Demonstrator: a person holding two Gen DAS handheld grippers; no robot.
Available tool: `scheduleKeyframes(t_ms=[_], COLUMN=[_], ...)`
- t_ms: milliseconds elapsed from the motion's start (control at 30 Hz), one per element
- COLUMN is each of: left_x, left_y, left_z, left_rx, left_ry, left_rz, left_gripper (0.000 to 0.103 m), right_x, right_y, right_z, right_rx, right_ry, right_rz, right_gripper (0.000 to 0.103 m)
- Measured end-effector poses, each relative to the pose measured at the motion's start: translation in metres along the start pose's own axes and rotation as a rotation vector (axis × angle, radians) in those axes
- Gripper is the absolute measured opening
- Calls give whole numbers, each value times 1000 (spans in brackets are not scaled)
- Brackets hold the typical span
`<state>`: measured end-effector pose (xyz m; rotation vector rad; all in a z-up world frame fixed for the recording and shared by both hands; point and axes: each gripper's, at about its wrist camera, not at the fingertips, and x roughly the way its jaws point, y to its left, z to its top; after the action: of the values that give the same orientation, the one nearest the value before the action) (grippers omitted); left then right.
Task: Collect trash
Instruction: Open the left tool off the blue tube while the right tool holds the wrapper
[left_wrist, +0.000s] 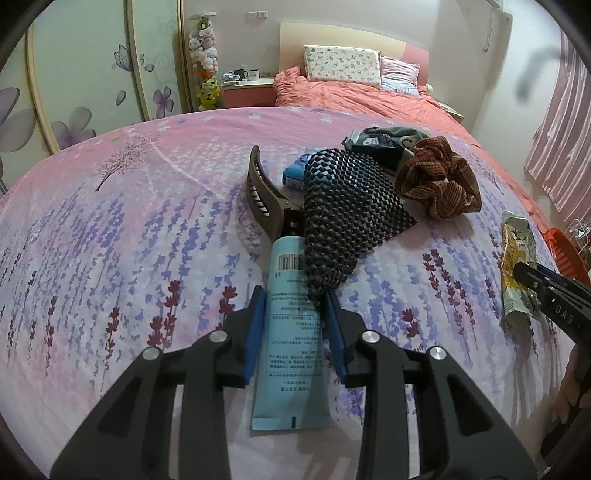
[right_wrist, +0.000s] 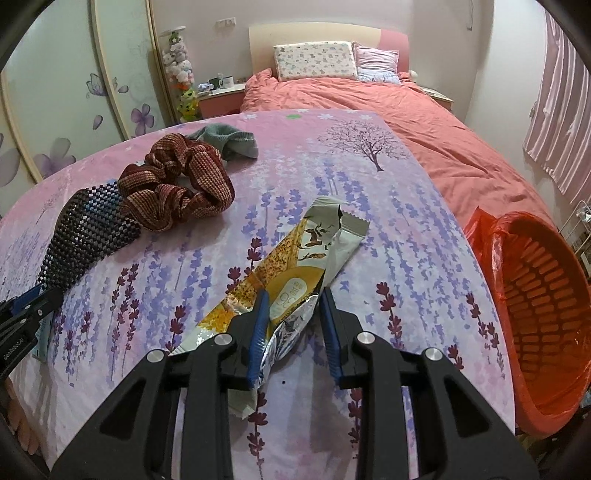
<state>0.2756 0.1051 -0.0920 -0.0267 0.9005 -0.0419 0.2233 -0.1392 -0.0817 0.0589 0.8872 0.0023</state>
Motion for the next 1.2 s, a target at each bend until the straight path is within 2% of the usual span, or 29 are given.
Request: scheduleKeyframes(t_ms=[700, 867, 933, 1100, 1200], left_x=[1, -21, -34, -53, -49], left_y=[-12, -7, -5, 14, 27], left_z=[1, -18, -25, -26, -15], left_rx=[24, -7, 8, -32, -79], left_ry=[2, -31, -59, -102, -91], left_rz=[25, -58, -73, -98, -96], left_gripper=[35, 53, 55, 55, 47], right_x=[0, 0, 0, 1, 1], right_y=[1, -2, -2, -4, -5], right_z=[1, 1, 1, 0, 0], right_rx=[-3, 15, 15, 18, 21], right_ry=[0, 0, 0, 0, 0], right_rz=[-3, 17, 18, 22, 27], right_gripper=[29, 29, 29, 30, 30])
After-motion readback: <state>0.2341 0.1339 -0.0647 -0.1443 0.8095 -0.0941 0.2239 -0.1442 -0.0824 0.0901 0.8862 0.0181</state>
